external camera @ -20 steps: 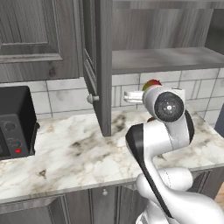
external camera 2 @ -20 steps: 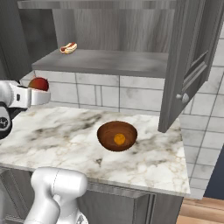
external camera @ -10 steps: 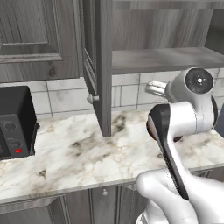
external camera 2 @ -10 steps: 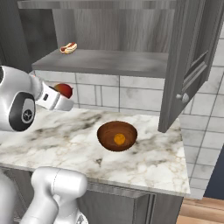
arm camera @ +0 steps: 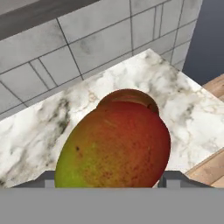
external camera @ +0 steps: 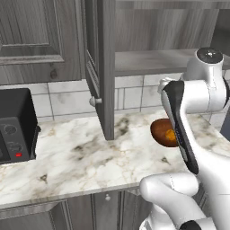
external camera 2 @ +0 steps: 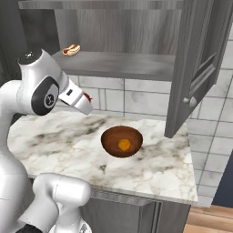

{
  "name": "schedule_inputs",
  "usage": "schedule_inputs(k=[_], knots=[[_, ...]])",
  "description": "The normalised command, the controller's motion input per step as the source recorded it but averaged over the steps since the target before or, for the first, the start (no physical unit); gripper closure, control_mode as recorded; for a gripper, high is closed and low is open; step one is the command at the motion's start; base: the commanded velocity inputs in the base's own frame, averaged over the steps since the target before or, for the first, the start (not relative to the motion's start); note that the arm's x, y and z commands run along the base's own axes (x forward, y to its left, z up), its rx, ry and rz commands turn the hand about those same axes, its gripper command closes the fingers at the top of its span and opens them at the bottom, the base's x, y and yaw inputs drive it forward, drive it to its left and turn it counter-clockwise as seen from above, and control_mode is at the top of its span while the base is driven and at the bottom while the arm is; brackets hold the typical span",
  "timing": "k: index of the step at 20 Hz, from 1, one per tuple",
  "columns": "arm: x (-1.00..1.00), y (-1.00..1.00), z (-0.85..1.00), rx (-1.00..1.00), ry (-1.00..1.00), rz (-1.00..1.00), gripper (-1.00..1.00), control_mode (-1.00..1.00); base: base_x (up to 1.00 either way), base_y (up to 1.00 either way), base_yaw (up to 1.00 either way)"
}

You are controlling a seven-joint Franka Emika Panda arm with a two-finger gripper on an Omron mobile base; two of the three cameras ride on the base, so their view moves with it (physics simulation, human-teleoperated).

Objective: Open the cabinet. Pick the mango and orange from the cabinet and place them into the bowl. Then close the cabinet.

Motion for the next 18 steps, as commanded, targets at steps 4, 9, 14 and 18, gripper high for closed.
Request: schedule_inputs(k=[4,9,14,18], knots=[[0.25,-0.18,-0.59,0.00,0.23,0.00,1.00,-1.00,0.00,0.00,0.00],[0.20,-0.21,-0.66,0.00,0.15,0.00,1.00,-1.00,0.00,0.00,0.00],[0.20,-0.25,-0.75,0.00,0.10,0.00,1.00,-1.00,0.00,0.00,0.00],[0.47,-0.28,-0.56,0.00,0.01,0.00,1.00,-1.00,0.00,0.00,0.00]])
